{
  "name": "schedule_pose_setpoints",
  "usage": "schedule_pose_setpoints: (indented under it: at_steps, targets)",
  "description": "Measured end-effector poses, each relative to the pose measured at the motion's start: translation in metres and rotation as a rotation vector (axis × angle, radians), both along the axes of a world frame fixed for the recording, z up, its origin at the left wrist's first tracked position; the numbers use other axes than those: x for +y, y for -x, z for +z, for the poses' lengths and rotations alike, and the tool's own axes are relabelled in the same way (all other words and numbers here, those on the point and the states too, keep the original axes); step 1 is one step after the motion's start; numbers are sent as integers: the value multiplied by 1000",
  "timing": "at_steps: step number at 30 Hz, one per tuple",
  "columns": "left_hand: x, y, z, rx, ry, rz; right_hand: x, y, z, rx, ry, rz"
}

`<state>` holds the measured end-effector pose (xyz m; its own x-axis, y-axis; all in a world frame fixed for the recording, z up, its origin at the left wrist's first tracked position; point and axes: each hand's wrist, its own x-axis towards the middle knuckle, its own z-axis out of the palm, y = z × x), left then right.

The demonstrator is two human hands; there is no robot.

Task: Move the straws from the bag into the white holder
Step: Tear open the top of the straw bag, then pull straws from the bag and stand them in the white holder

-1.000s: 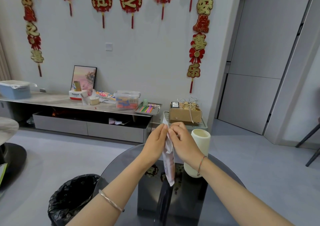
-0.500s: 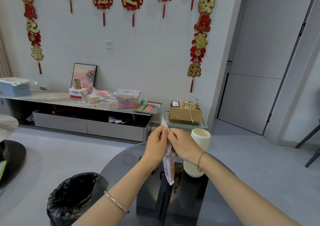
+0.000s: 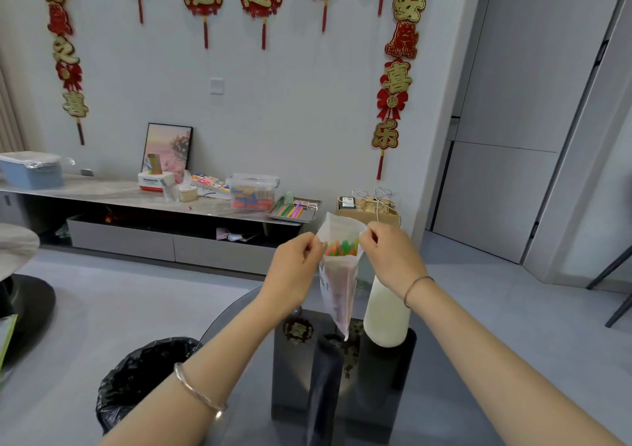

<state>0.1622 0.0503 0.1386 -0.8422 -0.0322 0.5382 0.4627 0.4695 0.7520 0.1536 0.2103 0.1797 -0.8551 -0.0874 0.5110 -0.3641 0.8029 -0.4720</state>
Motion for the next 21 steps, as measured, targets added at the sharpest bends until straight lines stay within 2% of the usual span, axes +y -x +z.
schedule_pose_setpoints:
  at_steps: [2, 4, 6, 8, 10, 13, 17, 19, 21]
  targets:
    - [4, -4, -1, -30, 19, 12, -3, -2, 2, 61, -66, -1]
    - [5, -7, 2, -211, -72, 31, -5, -7, 4, 120, -161, 8]
    - [1, -7, 4, -605, -350, -33, -5, -11, 7, 183, -264, 29]
    - [-8, -4, -1, -974, -711, -310, -6, -15, 13, 248, -344, 69]
    - [-11, -1, -8, -1157, -999, -592, -7, -19, 17, 300, -431, 101]
    - [-7, 3, -9, -1136, -1194, -815, -9, -24, 16, 395, -560, 157]
    - [-1, 4, -3, -1021, -1445, -995, -11, -33, 8, 597, -581, 203]
    - [0, 1, 0, -1021, -1458, -1006, -9, -33, 3, 693, -676, 188]
    - [0, 2, 1, -1033, -1446, -915, -5, -33, 0, 730, -755, 196]
